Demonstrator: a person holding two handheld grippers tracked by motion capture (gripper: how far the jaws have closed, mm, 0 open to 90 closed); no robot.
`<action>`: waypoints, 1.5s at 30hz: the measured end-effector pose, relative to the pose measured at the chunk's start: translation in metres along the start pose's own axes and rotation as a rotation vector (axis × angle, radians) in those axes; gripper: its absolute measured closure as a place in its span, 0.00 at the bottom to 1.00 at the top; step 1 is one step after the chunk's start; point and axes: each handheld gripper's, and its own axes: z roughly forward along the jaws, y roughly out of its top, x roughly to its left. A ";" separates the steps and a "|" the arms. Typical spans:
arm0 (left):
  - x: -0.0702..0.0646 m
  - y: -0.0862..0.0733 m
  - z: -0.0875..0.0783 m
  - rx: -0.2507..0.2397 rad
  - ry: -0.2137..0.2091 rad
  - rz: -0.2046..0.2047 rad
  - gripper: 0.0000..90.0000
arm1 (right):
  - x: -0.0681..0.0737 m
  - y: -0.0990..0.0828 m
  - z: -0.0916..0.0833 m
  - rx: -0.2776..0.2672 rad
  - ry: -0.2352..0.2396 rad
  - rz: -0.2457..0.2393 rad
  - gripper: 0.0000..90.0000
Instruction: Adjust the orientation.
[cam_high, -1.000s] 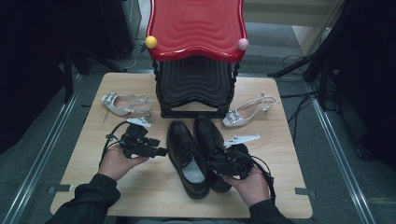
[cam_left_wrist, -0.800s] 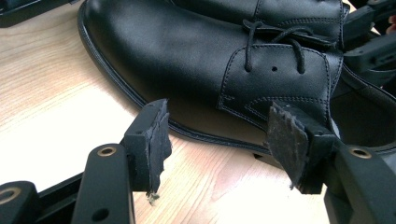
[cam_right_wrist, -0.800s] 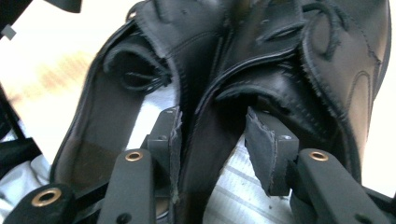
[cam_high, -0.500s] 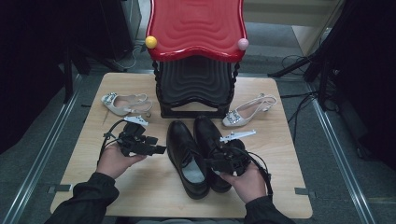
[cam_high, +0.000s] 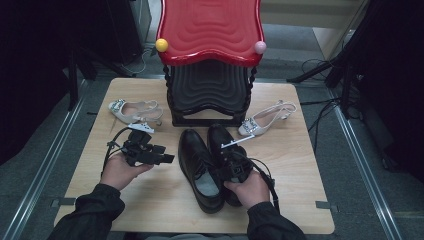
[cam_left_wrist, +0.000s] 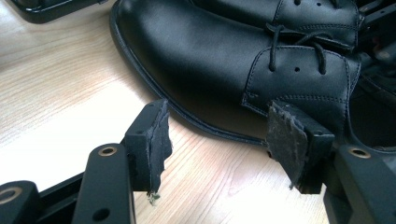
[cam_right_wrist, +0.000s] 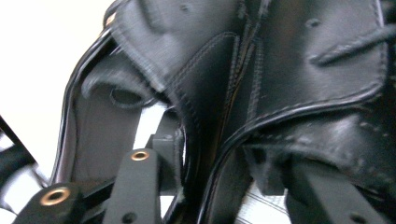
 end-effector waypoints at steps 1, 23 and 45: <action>0.000 -0.001 -0.001 -0.004 0.002 -0.002 0.45 | 0.001 0.002 0.001 0.008 -0.007 0.000 0.71; 0.008 -0.002 -0.007 -0.012 0.036 -0.002 0.45 | -0.019 0.000 -0.022 0.025 0.028 -0.006 0.92; 0.002 -0.007 -0.013 -0.036 0.017 0.064 0.45 | -0.036 0.015 -0.112 -0.181 0.252 0.096 0.92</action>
